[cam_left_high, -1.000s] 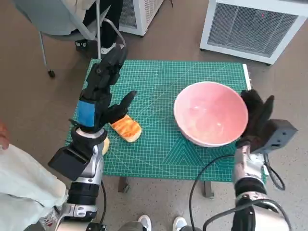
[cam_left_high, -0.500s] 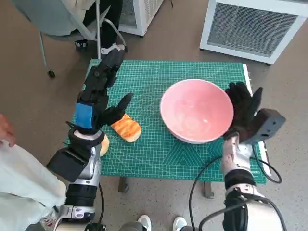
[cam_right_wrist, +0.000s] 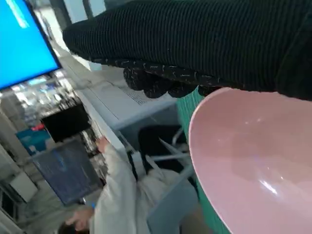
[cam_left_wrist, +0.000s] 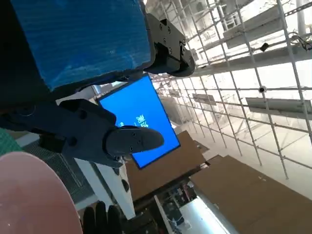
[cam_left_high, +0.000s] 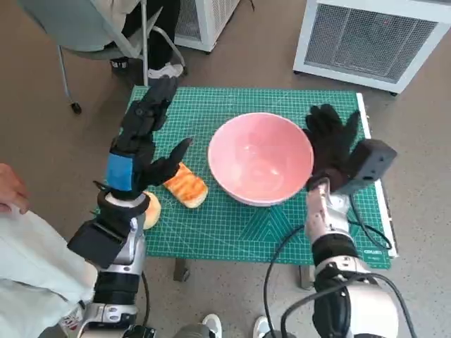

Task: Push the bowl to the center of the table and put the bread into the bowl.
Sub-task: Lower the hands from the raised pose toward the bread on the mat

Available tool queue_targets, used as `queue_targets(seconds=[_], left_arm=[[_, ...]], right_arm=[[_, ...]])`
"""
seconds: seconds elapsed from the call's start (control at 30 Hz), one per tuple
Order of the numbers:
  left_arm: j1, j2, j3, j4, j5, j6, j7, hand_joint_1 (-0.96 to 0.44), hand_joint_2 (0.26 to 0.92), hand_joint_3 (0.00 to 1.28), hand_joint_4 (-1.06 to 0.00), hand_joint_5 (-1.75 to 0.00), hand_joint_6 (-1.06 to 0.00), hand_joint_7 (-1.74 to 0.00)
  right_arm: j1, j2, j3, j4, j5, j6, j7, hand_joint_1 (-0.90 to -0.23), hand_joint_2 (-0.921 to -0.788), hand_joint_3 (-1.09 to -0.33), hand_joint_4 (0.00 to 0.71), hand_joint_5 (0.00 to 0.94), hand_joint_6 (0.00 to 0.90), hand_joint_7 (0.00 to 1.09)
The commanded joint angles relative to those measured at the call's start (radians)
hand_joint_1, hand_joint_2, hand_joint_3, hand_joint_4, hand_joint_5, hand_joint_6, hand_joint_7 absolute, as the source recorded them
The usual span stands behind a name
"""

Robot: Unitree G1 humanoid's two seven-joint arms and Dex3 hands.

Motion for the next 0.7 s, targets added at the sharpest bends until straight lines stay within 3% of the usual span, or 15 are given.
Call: queue_targets(seconds=[0.03, 0.3, 0.53, 0.7], left_arm=[[0.013, 0.019, 0.012, -0.016, 0.002, -0.006, 0.001, -0.39, 0.921, 0.35, -0.39, 0.00, -0.38, -0.18], [0.019, 0.072, 0.026, -0.004, 0.045, -0.007, 0.003, -0.38, 0.921, 0.35, -0.38, 0.00, -0.39, -0.16], [0.009, 0.211, 0.026, 0.019, 0.177, 0.020, -0.006, -0.39, 0.921, 0.36, -0.36, 0.00, -0.38, -0.14], [-0.016, 0.350, -0.005, 0.026, 0.284, 0.097, -0.061, -0.40, 0.921, 0.31, -0.34, 0.00, -0.35, -0.11]], right_arm=[[-0.014, -0.005, 0.020, 0.013, -0.023, 0.036, 0.000, -0.431, -0.921, -0.831, 0.264, 0.011, 0.059, 0.65], [-0.036, -0.040, 0.066, -0.003, -0.069, -0.014, 0.016, -0.423, -0.921, -0.840, 0.263, 0.009, 0.046, 0.64], [-0.043, -0.068, 0.141, -0.049, -0.131, -0.181, 0.029, -0.472, -0.921, -0.816, 0.275, 0.014, 0.044, 0.65], [-0.035, -0.077, 0.183, -0.106, -0.144, -0.331, 0.085, -0.514, -0.921, -0.796, 0.303, 0.025, 0.050, 0.66]])
